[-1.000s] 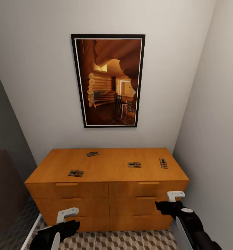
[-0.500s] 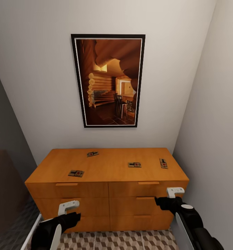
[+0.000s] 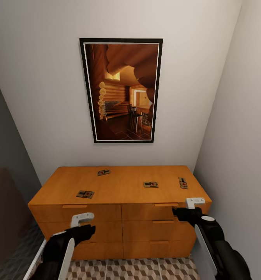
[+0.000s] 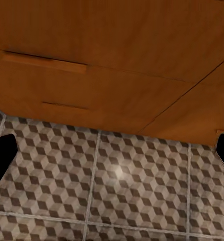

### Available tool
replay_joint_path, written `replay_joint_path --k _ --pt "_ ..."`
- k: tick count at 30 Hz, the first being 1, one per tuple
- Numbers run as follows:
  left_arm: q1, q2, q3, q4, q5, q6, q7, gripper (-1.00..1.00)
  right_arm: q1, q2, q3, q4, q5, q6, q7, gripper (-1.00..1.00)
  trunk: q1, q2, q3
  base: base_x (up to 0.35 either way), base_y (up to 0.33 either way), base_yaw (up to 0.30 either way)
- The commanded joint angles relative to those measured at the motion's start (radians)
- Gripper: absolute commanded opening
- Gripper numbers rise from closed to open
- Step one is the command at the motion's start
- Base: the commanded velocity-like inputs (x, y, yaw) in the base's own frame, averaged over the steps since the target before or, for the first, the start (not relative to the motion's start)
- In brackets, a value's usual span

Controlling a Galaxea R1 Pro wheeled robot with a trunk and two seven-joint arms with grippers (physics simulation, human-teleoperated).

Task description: Take the four mousetraps from the cabinet in the bathroom and place them on the bathroom floor. Make sure all four end up on the same floor surface, and ensure that at least two of them are either under or directly next to the same bathroom sink.

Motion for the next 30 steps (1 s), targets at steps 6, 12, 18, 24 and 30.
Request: replay_joint_path --k 6,12,18,24,30 --pt "-0.035 -0.001 -0.042 -0.001 -0.001 0.004 0.003 1.0 -0.041 0.0 0.0 -0.001 -0.001 0.005 0.001 1.0 0.001 -0.002 -0.002 0.0 0.0 0.0" --pt "-0.081 -0.001 -0.065 -0.001 -0.001 0.007 0.013 1.0 -0.073 0.004 0.0 -0.002 -0.025 0.007 0.001 1.0 0.001 -0.002 -0.002 0.0 0.0 0.0" --pt "-0.127 -0.001 -0.071 -0.001 0.0 0.031 0.032 1.0 -0.097 0.008 0.0 -0.002 -0.054 0.009 0.0 1.0 0.001 -0.002 -0.002 0.0 0.0 0.0" --pt "-0.188 -0.001 -0.074 -0.001 0.002 0.08 0.046 1.0 -0.138 0.009 0.0 -0.004 -0.067 0.011 -0.001 1.0 0.001 -0.002 -0.002 0.0 0.0 0.0" --pt "-0.244 -0.001 -0.074 -0.001 0.003 0.097 0.049 1.0 -0.183 0.01 0.0 -0.004 -0.072 0.013 -0.003 1.0 0.001 -0.002 -0.002 0.0 0.0 0.0"
